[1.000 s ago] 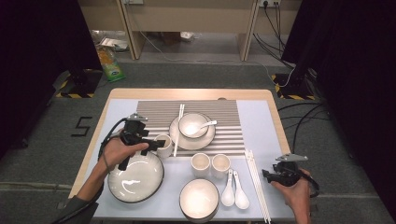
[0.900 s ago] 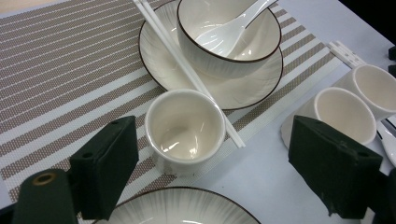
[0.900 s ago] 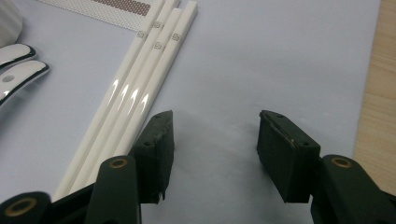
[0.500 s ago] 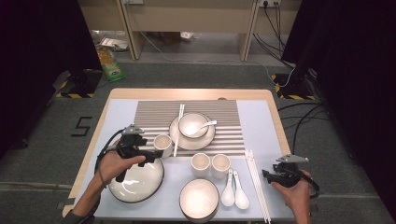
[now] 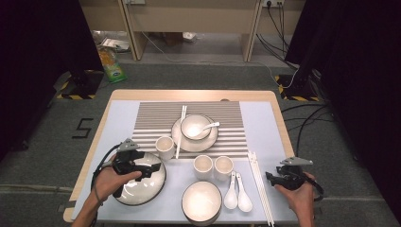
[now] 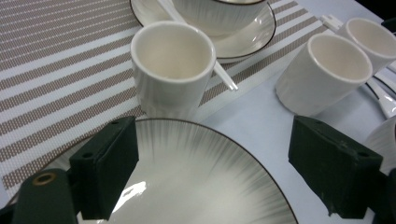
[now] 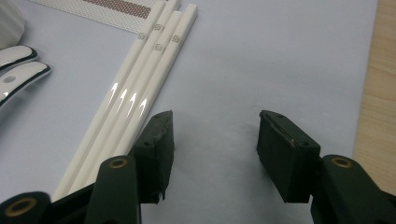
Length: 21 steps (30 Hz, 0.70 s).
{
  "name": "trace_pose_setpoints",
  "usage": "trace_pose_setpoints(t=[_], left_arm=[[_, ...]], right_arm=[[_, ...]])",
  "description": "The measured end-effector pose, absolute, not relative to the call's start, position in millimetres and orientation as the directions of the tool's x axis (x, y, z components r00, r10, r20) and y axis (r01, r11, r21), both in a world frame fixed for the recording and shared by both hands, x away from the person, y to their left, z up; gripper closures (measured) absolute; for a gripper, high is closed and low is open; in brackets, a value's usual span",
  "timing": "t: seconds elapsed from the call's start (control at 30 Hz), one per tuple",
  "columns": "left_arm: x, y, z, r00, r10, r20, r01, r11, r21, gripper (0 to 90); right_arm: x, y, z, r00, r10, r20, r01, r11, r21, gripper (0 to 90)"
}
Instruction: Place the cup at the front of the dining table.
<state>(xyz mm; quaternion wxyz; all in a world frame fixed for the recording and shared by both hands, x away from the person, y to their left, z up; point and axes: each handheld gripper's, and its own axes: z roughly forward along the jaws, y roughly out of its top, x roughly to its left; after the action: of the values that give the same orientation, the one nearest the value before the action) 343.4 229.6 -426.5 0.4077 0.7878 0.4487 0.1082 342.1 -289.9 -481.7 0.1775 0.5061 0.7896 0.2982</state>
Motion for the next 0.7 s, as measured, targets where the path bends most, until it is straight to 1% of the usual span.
trace_pose_setpoints(t=[0.37, 0.7], left_arm=[[331, 236, -440, 0.567, 0.803, -0.182, 0.610, -0.262, 0.747, 15.0], [319, 241, -450, 0.572, 0.798, -0.188, 0.605, -0.256, 0.754, 15.0]], right_arm=[[341, -290, -483, -0.420, 0.907, 0.023, 0.688, 0.303, 0.659, 45.9], [338, -291, -485, -0.415, 0.909, 0.027, 0.676, 0.288, 0.678, 45.8]])
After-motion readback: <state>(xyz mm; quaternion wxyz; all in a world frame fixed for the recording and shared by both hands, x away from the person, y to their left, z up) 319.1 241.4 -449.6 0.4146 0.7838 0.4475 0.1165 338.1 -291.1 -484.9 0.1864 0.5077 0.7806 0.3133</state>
